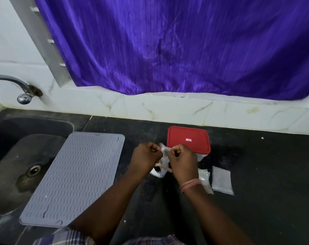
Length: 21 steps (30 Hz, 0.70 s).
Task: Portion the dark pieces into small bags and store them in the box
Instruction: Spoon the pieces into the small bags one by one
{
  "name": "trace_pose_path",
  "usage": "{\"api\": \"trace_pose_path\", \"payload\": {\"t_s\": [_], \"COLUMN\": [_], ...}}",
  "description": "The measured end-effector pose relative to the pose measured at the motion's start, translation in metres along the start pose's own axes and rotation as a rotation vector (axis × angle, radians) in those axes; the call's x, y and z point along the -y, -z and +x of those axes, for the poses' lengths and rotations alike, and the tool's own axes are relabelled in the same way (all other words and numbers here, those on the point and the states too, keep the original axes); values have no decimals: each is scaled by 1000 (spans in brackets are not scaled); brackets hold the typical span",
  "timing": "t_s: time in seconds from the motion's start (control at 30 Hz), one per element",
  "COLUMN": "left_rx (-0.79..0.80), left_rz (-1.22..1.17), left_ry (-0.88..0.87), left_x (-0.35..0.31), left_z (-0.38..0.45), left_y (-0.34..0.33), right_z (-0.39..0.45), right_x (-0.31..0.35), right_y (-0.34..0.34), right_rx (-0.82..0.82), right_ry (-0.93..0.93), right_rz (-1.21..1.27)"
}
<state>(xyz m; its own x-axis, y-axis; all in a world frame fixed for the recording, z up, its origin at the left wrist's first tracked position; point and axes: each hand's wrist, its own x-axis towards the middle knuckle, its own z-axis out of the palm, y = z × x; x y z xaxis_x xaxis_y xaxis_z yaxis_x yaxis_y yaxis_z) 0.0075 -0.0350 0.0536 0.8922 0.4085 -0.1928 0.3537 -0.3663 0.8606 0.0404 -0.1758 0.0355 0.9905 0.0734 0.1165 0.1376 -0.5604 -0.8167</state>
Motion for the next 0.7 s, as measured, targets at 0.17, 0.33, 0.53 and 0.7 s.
{"api": "trace_pose_path", "payload": {"t_s": [0.17,0.33,0.53,0.7], "left_rx": [-20,-112,-146,-135], "left_rz": [214,162,181,443], "left_ry": [-15,-108,-158,-187], "left_x": [-9,-10,2,0], "left_z": [1,-2,0,0], "left_y": [-3,-13,-10,-6], "right_z": [12,4,3,13], "right_x": [-3,-1,-2,4], "right_y": [7,-5,-10,-11], "right_rx": [63,147,175,107], "right_ry": [57,172,177,18], "right_rz": [-13,-3,-65,8]}}
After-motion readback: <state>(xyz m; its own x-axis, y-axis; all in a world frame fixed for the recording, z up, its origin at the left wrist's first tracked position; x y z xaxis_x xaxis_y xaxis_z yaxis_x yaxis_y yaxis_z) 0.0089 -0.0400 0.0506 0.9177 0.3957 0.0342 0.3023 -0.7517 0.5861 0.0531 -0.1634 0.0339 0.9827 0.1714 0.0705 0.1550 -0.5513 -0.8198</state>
